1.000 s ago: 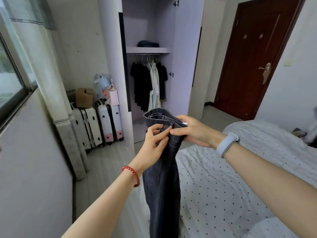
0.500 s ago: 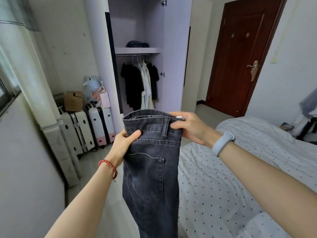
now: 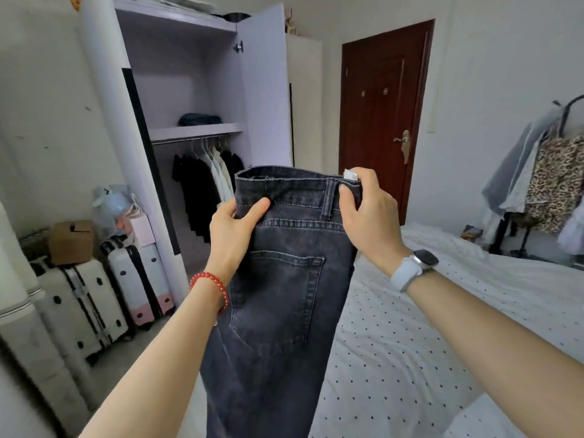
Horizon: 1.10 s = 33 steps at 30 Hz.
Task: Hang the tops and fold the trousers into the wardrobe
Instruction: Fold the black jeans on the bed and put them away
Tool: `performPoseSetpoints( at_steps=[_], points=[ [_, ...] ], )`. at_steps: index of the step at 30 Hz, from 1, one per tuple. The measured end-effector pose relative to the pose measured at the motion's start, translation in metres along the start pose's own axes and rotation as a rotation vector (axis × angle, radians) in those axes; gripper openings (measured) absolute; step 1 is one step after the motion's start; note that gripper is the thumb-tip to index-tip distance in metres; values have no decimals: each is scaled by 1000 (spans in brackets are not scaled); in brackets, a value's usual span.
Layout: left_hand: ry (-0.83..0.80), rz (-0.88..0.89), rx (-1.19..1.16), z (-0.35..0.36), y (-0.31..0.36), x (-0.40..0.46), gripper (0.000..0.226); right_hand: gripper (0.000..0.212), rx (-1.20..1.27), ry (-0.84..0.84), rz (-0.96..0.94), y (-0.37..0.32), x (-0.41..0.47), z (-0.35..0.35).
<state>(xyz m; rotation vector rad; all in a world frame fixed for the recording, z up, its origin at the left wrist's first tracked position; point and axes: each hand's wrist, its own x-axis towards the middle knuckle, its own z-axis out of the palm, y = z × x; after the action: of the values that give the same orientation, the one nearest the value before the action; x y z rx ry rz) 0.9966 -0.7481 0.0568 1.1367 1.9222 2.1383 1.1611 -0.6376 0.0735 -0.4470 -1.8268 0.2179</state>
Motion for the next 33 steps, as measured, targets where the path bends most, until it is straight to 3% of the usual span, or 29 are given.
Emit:
performPoseSetpoints(
  at_steps=[5, 11, 15, 20, 23, 26, 29, 33],
  points=[
    [-184, 17, -42, 80, 15, 59, 10, 23, -34, 59, 107, 65, 47, -19],
    [-387, -33, 54, 249, -26, 143, 18, 18, -73, 102, 348, 225, 95, -28],
    [-518, -61, 311, 370, -98, 181, 34, 22, -114, 31, 569, 357, 93, -15],
    [-588, -123, 738, 494, -221, 192, 60, 38, -138, -140, 981, 537, 35, 16],
    [-629, -127, 775, 512, -294, 161, 53, 51, -184, -332, 1181, 598, -33, 32],
    [-684, -171, 728, 497, -364, 112, 46, 46, -240, -519, 1242, 618, -116, 57],
    [-701, -267, 675, 466, -414, 63, 39, 40, -225, -615, 1218, 602, -181, 83],
    [-688, -272, 708, 408, -442, -11, 31, 35, -195, -713, 971, 543, -241, 105]
  ],
)
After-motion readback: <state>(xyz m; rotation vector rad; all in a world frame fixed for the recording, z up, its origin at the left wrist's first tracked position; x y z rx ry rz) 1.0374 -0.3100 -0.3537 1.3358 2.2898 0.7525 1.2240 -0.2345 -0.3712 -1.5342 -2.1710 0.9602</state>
